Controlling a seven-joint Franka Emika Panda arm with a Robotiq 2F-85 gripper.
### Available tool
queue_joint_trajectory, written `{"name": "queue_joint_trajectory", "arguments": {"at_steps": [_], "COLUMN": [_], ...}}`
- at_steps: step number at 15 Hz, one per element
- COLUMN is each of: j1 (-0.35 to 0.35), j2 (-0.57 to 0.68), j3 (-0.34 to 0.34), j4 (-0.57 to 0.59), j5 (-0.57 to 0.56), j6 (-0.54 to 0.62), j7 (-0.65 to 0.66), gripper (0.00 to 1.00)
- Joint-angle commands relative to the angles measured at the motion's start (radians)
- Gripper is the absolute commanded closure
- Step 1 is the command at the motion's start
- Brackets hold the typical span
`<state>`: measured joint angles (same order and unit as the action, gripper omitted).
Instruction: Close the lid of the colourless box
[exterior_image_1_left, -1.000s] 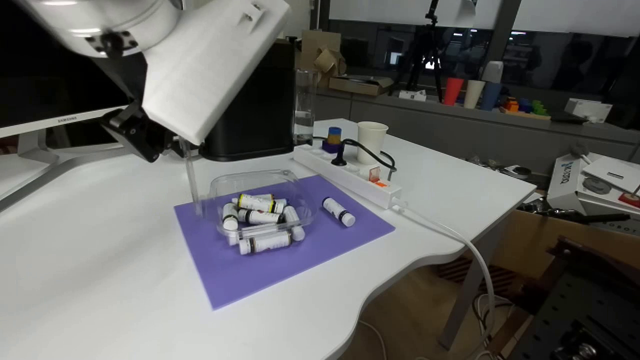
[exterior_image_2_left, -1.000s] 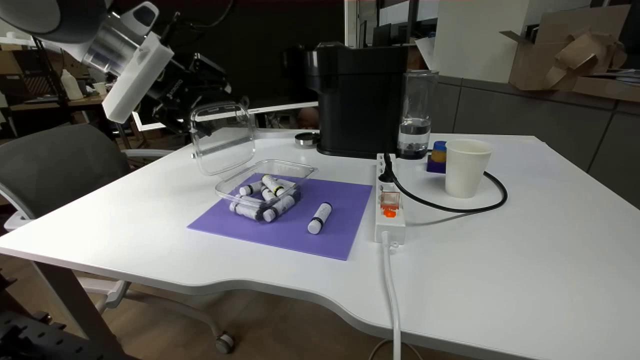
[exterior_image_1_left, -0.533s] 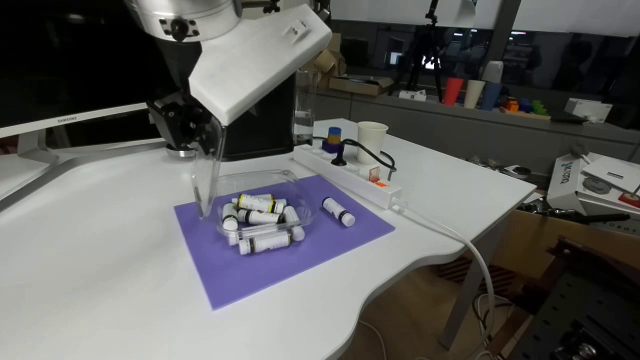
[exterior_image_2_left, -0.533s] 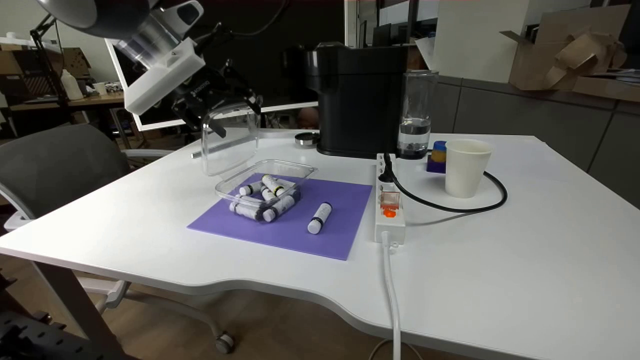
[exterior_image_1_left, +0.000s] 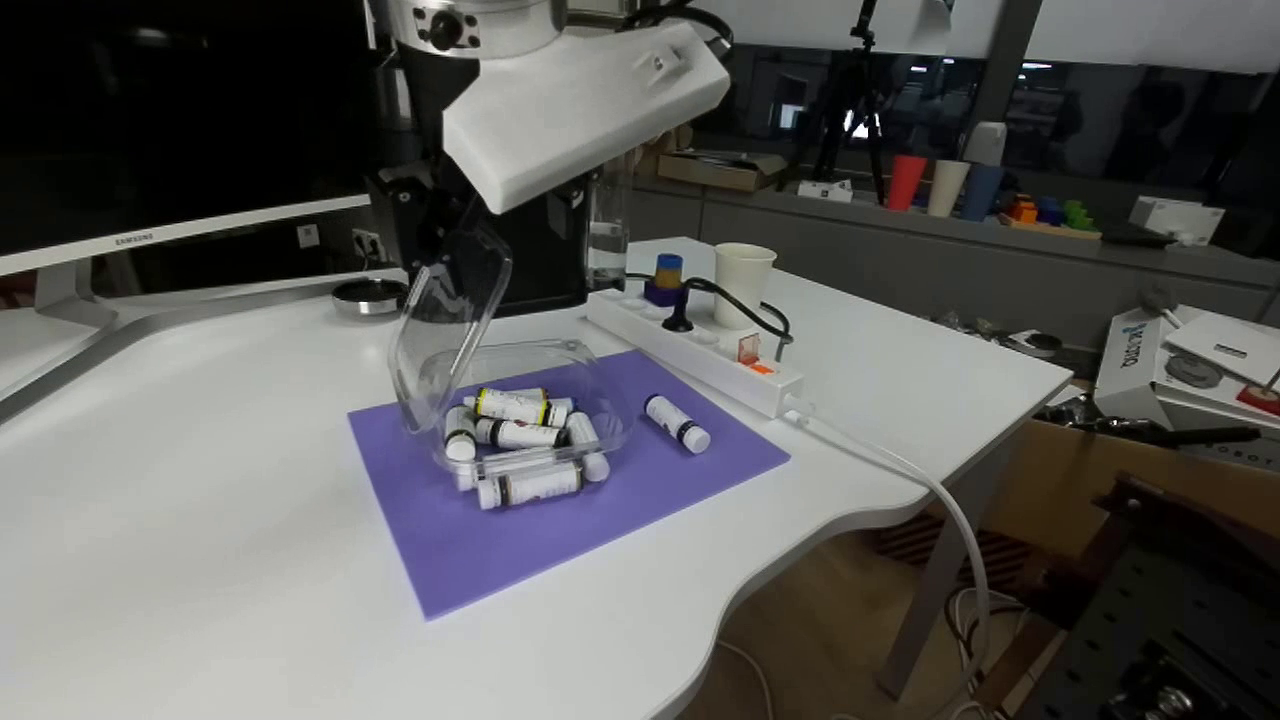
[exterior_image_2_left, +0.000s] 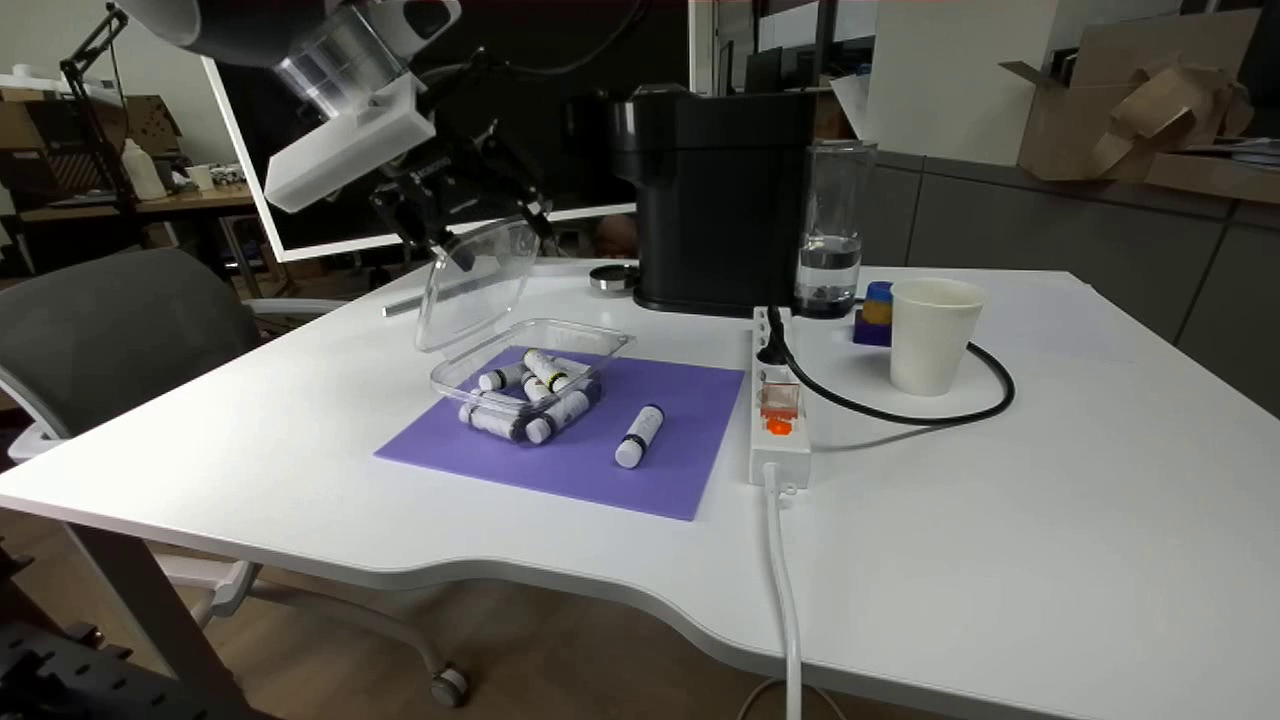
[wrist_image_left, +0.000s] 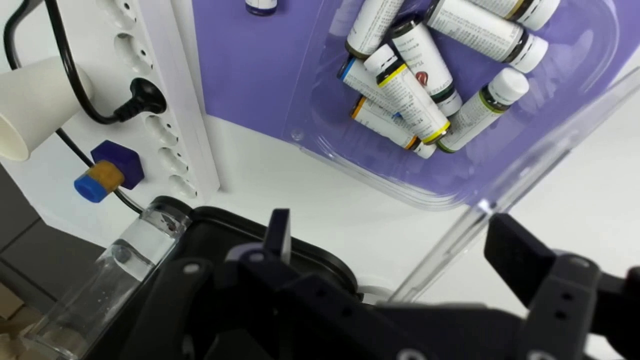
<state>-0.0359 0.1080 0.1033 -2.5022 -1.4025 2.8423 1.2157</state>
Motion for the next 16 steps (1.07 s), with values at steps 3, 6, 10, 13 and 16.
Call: {"name": "queue_joint_trajectory", "arguments": {"at_steps": [3, 6, 10, 13, 16], "j1": [-0.059, -0.097, -0.148, -0.176, -0.179], "j2": [-0.044, -0.031, -0.023, -0.035, -0.069], "j3": [-0.026, -0.028, -0.014, 0.014, 0.042], "j4": [-0.086, -0.119, -0.138, -0.153, -0.156], "j5": [0.192, 0.368, 0.618, 0.817, 0.945], "j6": [0.071, 0.099, 0.071, 0.068, 0.021], "j7": [-0.160, -0.313, -0.536, -0.730, -0.875], "gripper": [0.00, 0.00, 0.00, 0.00, 0.00]}}
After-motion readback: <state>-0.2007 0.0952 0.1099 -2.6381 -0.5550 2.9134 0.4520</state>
